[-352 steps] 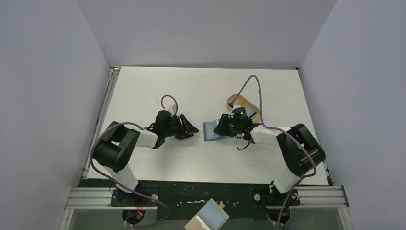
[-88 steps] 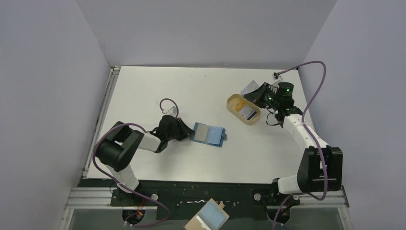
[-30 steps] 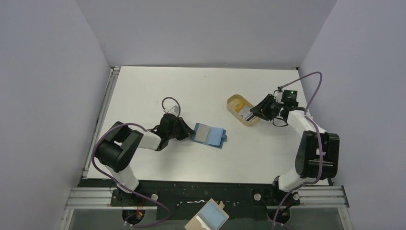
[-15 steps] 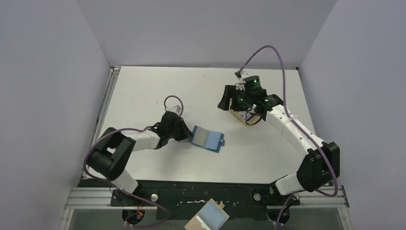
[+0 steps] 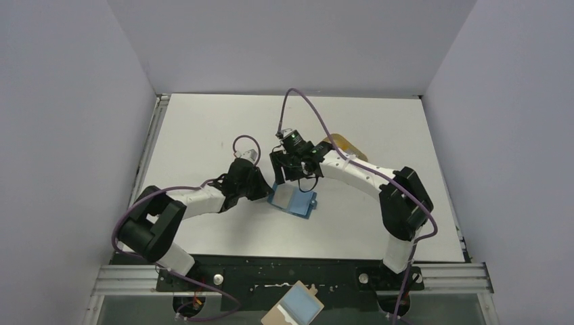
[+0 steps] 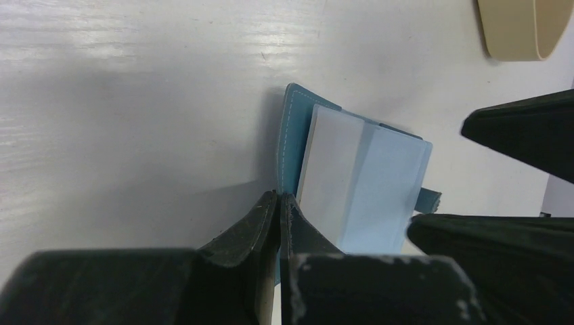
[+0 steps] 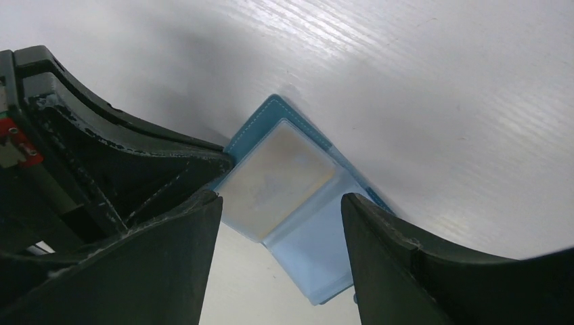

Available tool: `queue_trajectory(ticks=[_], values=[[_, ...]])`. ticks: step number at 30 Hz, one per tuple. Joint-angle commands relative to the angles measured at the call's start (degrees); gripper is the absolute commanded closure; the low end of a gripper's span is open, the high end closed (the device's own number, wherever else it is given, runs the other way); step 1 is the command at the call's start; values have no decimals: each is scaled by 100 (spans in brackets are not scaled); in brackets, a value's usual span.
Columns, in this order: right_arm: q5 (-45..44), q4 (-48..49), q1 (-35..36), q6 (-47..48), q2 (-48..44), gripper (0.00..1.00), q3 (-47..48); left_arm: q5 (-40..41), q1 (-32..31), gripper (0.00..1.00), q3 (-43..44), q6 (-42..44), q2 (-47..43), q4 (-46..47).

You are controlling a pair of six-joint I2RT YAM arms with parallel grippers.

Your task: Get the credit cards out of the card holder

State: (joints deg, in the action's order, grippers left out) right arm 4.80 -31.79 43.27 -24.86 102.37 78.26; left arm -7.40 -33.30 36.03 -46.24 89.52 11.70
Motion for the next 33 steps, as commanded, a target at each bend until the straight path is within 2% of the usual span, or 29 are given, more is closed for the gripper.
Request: queue_trajectory(ticks=[1,33], values=[[-458,154,285,-79,92,34,360,122,-45,100,0,69,-403,-69],[-869,244,810,-335,930,32,138,223,-36,100,-79,10,-719,-153]])
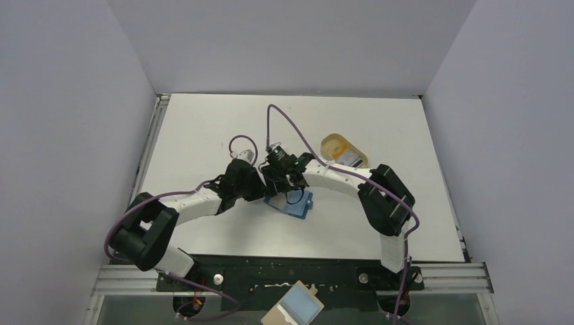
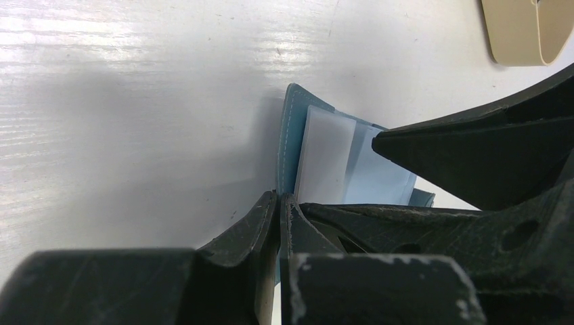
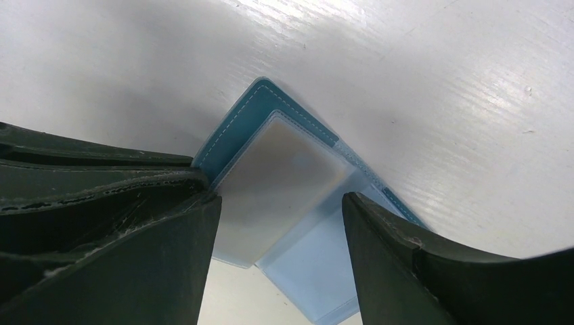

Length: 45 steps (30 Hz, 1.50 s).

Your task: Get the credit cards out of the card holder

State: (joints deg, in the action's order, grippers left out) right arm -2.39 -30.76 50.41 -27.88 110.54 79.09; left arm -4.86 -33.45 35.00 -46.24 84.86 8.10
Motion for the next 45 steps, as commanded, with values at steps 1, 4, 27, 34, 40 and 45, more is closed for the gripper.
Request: queue_trajectory(ticks=[1,4,27,34,40,45], values=[[-160,141,99,-23,104,32,16,-24,-21,100,24,16,-254,202],[-182,141,100,-1,69,32,-151,-19,-17,100,9,18,-276,192],[-1397,-604,284,710,-46,29,-614,22,58,100,-48,-8,-527,34],[-2157,-1006,314,982,-232,21,-443,113,58,100,12,85,-681,-192],[-1956,-679,258,826,-710,17,-596,121,58,100,6,105,-681,-234],[-1560,202,-12,307,-1658,15,-996,136,59,100,-2,117,-699,-265]])
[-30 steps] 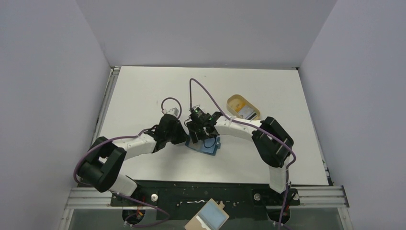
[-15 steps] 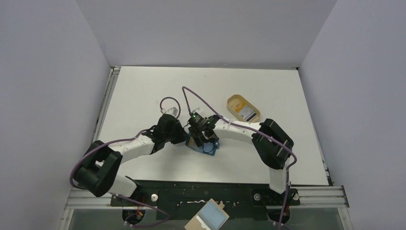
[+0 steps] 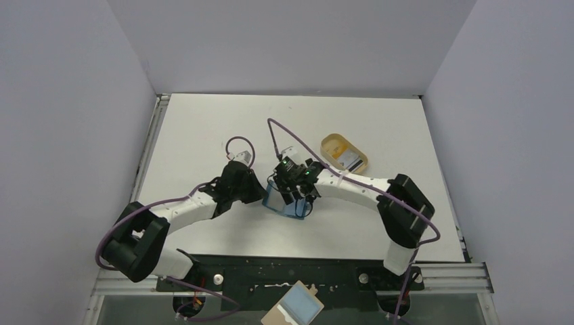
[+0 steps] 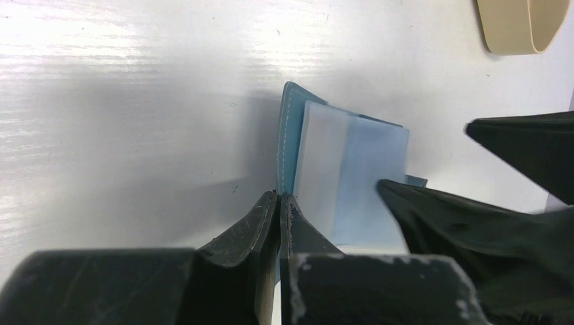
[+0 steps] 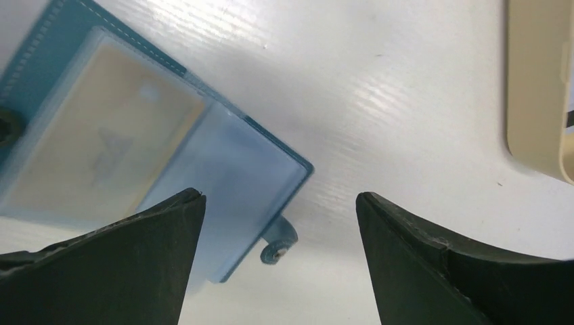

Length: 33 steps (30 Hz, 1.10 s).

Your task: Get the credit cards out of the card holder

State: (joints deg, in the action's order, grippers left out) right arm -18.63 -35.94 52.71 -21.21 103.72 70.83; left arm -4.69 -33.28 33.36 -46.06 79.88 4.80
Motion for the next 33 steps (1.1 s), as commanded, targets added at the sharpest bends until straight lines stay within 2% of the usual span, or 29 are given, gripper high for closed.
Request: queue_trajectory(ticks=[1,4,11,22,33], values=[[163,887,-307,-406,-1093,14,-234,113,41,100,166,103,-206,65],[479,1115,-427,-437,-1147,13,-110,112,41,100,179,121,-201,65],[975,710,-318,-381,-54,13,937,106,41,100,203,137,-208,42],[1284,780,-260,-393,732,12,1512,108,41,100,218,167,-238,4],[1292,784,-156,-383,752,12,1145,141,41,100,197,166,-271,-13]])
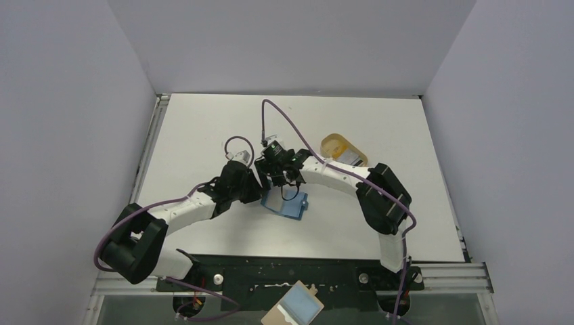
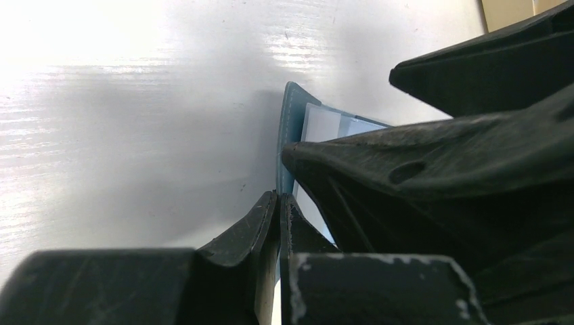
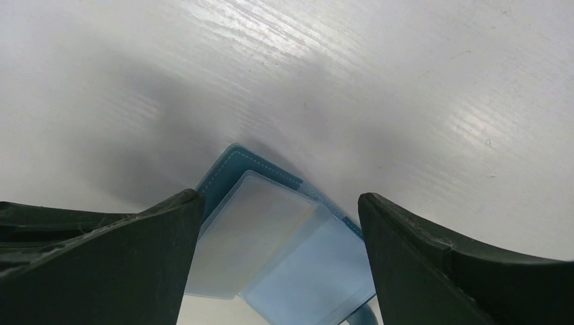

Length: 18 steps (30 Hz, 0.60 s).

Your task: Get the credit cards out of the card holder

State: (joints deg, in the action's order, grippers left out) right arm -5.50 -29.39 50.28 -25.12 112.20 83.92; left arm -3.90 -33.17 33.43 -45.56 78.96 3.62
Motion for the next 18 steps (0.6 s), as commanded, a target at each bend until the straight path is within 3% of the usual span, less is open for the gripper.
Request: queue_trajectory(ticks=[1,18], values=[[-24,138,96,8,-120,12,-245,70,30,100,183,117,-172,105],[-159,-128,101,346,-367,12,-891,111,104,100,7,74,-242,130]])
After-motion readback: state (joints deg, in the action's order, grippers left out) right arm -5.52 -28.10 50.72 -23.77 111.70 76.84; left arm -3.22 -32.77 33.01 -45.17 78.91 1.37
